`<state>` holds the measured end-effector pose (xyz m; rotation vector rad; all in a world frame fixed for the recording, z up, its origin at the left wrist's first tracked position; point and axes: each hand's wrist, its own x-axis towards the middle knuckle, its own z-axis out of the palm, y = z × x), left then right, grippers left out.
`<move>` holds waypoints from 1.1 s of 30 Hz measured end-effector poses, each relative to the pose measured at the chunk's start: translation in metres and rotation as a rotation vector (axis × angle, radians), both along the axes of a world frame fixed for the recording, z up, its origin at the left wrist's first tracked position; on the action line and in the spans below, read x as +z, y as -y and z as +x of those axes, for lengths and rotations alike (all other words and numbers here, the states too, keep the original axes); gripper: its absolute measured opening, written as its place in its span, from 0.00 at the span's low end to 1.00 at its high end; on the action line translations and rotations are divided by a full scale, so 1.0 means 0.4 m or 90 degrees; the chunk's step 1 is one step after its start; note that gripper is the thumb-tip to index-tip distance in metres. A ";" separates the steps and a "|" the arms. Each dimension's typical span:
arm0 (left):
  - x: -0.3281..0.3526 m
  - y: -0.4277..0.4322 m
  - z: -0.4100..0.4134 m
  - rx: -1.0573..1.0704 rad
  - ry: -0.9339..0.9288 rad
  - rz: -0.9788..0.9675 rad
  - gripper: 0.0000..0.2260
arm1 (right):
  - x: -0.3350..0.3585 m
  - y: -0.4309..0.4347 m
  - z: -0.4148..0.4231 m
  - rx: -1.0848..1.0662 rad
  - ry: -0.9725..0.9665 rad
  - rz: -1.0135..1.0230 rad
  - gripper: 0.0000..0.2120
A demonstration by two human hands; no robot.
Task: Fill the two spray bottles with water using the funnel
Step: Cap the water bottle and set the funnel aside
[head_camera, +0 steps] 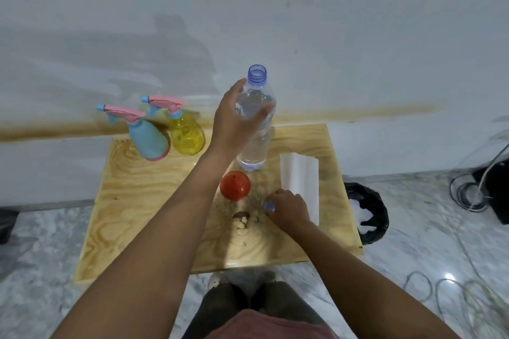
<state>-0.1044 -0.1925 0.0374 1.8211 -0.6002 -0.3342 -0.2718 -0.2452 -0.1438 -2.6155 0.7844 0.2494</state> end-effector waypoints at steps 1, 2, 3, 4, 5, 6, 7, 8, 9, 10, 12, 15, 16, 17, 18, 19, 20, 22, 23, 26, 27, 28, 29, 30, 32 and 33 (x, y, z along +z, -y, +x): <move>-0.001 -0.002 0.001 0.000 0.002 0.002 0.33 | 0.005 0.005 0.000 -0.017 0.026 0.018 0.12; -0.003 -0.002 0.001 0.000 0.005 0.003 0.33 | 0.019 0.011 0.001 -0.048 0.070 0.047 0.12; -0.004 -0.001 0.002 0.002 0.007 0.006 0.33 | 0.041 0.023 0.003 -0.087 0.132 0.084 0.14; -0.006 0.001 0.004 0.004 0.008 0.008 0.33 | 0.075 0.040 0.009 -0.122 0.209 0.121 0.15; -0.006 0.003 0.004 0.008 0.007 0.009 0.33 | 0.121 0.061 0.016 -0.142 0.297 0.148 0.15; -0.008 0.005 0.005 0.012 0.004 0.009 0.33 | 0.176 0.084 0.027 -0.148 0.385 0.158 0.15; -0.008 0.005 0.004 0.014 0.000 0.006 0.33 | 0.238 0.107 0.038 -0.145 0.470 0.149 0.15; -0.009 0.005 0.005 0.016 -0.003 0.003 0.33 | 0.306 0.128 0.052 -0.137 0.542 0.125 0.15; -0.010 0.005 0.004 0.016 -0.005 0.003 0.33 | 0.371 0.146 0.067 -0.129 0.606 0.099 0.14; -0.011 0.006 0.005 0.016 -0.007 0.003 0.33 | 0.433 0.160 0.082 -0.122 0.655 0.087 0.13; -0.014 0.007 0.005 0.019 -0.013 0.000 0.33 | 0.538 0.175 0.114 -0.103 0.692 0.115 0.13; -0.014 0.011 0.005 0.019 -0.018 0.002 0.35 | 0.617 0.194 0.174 -0.011 0.615 0.105 0.14; -0.012 0.011 0.005 0.018 -0.021 0.003 0.35 | 0.625 0.200 0.194 0.020 0.571 0.097 0.14; -0.009 0.010 0.003 0.015 -0.024 0.003 0.34 | 0.631 0.203 0.212 0.045 0.527 0.094 0.15; -0.010 0.008 0.003 0.014 -0.027 0.002 0.33 | 0.634 0.205 0.227 0.065 0.488 0.090 0.15; -0.011 0.007 0.004 0.013 -0.029 0.002 0.33 | 0.638 0.206 0.238 0.081 0.456 0.086 0.16; -0.013 0.007 0.005 0.012 -0.029 0.000 0.33 | 0.643 0.206 0.247 0.094 0.433 0.079 0.16; -0.019 0.007 0.007 0.012 -0.031 0.002 0.33 | 0.657 0.203 0.256 0.116 0.403 0.060 0.16; -0.019 0.007 0.007 0.011 -0.032 0.003 0.34 | 0.664 0.202 0.258 0.126 0.391 0.054 0.16; -0.022 0.009 0.008 0.015 -0.029 -0.001 0.32 | 0.679 0.202 0.264 0.134 0.359 0.036 0.15; -0.021 0.009 0.007 0.015 -0.025 -0.005 0.31 | 0.679 0.203 0.267 0.126 0.351 0.032 0.15; -0.020 0.008 0.006 0.013 -0.023 -0.009 0.30 | 0.679 0.202 0.270 0.112 0.346 0.027 0.15; -0.018 0.007 0.004 0.010 -0.021 -0.015 0.29 | 0.676 0.203 0.273 0.094 0.342 0.021 0.16; -0.017 0.007 0.003 0.008 -0.021 -0.018 0.28 | 0.673 0.204 0.274 0.079 0.340 0.015 0.17; -0.021 0.006 0.002 0.004 -0.021 -0.022 0.29 | 0.669 0.211 0.272 0.080 0.329 0.004 0.21; -0.022 0.006 0.003 0.005 -0.021 -0.025 0.30 | 0.672 0.215 0.267 0.099 0.320 0.009 0.23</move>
